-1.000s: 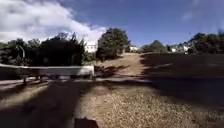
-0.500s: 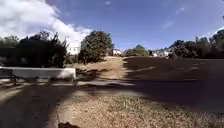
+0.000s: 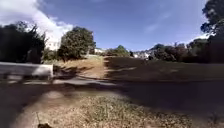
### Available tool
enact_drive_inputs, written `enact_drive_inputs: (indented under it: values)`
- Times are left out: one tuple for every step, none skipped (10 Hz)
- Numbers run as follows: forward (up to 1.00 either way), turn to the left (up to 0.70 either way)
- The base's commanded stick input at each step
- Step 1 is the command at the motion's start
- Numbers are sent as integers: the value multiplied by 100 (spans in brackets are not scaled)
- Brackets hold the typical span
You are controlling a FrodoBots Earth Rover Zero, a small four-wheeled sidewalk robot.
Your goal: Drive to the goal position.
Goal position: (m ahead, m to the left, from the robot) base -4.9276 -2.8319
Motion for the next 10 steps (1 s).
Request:
enact_drive_inputs:
  values:
    - [100,-40]
    - [100,-40]
    - [100,-40]
    - [100,-40]
    - [100,-40]
    - [100,-40]
    - [100,-40]
    - [100,-40]
    - [100,-40]
    - [100,-40]
